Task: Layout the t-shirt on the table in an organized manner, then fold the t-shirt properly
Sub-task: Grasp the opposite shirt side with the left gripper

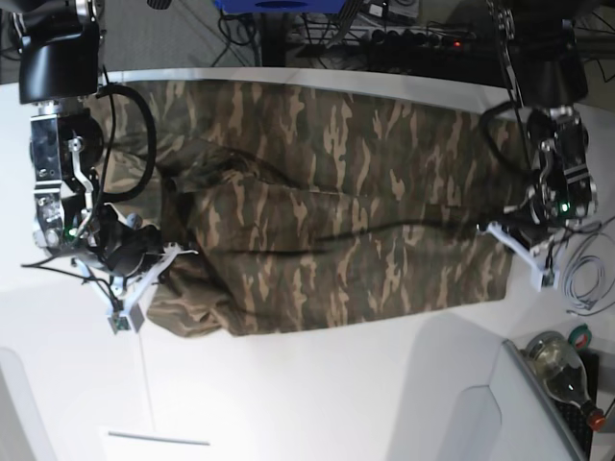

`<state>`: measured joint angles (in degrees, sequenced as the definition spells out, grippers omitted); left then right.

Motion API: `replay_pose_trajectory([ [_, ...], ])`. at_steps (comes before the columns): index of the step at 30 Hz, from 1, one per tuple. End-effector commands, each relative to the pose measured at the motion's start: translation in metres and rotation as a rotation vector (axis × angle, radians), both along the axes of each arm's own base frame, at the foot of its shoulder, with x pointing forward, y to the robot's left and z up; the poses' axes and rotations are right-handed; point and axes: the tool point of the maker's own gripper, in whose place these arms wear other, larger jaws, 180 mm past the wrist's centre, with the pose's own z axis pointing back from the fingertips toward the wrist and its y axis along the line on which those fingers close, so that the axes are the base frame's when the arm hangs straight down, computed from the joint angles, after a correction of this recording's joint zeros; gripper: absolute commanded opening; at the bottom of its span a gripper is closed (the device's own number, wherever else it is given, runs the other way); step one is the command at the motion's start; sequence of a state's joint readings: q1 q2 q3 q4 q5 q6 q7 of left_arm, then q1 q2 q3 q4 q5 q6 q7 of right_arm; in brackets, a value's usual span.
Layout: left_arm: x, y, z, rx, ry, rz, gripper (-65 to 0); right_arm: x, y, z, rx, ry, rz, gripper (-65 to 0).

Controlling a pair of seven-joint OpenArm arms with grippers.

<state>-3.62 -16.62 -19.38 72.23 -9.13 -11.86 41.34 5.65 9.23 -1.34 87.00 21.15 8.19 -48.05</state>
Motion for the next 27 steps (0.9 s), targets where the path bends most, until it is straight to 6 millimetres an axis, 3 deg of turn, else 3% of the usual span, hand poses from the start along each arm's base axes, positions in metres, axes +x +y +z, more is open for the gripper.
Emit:
replay_pose_trajectory([
  [1,0.008,0.006,0.016,0.021,-0.051,0.002,-65.0,0.012,0.0,0.015,0.006,-0.056,0.001,-65.0],
  [5,-0.011,-0.001,0.002,0.013,-0.014,-0.003,-65.0,0.012,0.0,0.015,0.006,-0.056,0.001,-65.0],
  [10,-0.016,0.0,-0.002,0.013,-0.001,0.002,-65.0,0.012,0.0,0.015,0.006,-0.055,0.002,-65.0],
  [11,-0.021,0.004,-0.004,0.013,0.008,0.017,-59.7,0.012,0.0,0.015,0.006,-0.055,0.002,-65.0],
  [14,-0.036,0.025,0.005,0.01,0.013,0.101,-35.1,0.012,0.0,0.015,0.006,-0.055,0.002,-65.0],
  [16,-0.036,0.036,0.022,0.005,-0.033,0.158,-25.3,0.012,0.0,0.015,0.006,-0.055,0.002,-65.0],
  [17,-0.038,0.044,0.031,0.012,-0.058,0.187,-24.2,0.013,0.0,0.015,0.006,-0.057,0.002,-65.0],
  [19,-0.032,0.056,0.047,0.023,-0.106,0.217,-24.2,0.013,0.0,0.015,0.006,-0.057,0.002,-65.0],
  [22,-0.006,0.065,0.058,0.005,-0.144,0.233,-23.0,0.013,0.0,0.016,0.006,-0.058,0.002,-65.0],
  [27,0.045,0.071,0.041,-0.109,-0.175,0.186,-23.0,0.013,0.0,0.016,0.006,-0.058,0.002,-65.0],
])
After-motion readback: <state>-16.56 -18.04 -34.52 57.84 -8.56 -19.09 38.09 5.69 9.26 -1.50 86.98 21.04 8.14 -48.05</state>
